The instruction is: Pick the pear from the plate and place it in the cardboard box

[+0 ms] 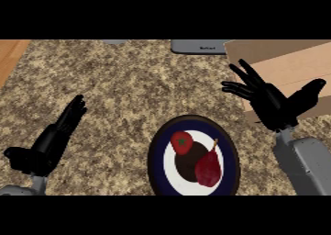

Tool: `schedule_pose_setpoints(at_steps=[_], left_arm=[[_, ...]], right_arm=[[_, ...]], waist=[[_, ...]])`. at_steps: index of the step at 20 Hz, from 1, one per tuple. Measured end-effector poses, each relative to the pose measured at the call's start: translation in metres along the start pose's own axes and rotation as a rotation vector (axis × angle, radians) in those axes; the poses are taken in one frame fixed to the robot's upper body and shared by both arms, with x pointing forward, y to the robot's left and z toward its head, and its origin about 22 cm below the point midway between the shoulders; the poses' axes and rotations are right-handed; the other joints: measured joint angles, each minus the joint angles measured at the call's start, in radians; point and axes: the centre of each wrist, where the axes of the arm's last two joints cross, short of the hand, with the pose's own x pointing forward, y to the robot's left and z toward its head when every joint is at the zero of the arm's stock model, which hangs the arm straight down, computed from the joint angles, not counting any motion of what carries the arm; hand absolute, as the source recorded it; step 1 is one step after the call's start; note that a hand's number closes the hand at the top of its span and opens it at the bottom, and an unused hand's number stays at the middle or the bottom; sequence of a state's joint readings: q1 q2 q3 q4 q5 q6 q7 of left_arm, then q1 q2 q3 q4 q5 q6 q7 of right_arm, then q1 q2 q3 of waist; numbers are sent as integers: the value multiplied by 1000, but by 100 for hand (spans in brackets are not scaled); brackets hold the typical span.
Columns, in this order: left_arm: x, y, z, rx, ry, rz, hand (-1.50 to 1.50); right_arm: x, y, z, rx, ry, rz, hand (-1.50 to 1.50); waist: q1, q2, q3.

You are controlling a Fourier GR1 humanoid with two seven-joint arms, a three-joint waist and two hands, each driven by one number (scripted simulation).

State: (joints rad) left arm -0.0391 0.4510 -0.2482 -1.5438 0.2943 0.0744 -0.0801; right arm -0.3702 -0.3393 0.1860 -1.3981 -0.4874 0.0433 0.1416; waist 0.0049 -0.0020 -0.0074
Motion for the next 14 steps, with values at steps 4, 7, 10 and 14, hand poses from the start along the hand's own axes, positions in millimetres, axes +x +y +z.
schedule_pose_setpoints(at_steps=[4,7,10,14], left_arm=[[6,10,-3,28,-48,-77,0],[18,24,-6,53,-91,-160,0],[27,32,-8,47,-113,-204,0],[36,30,-14,15,-138,-237,0]], right_arm=[[20,-24,27,-178,-137,56,-150],[36,-57,54,-370,-225,180,-150],[20,-72,95,-516,-219,300,-150],[-4,-60,144,-588,-279,446,-150]], waist=[[-49,-12,4],[-108,-29,4],[-127,-27,6],[-105,-17,7]])
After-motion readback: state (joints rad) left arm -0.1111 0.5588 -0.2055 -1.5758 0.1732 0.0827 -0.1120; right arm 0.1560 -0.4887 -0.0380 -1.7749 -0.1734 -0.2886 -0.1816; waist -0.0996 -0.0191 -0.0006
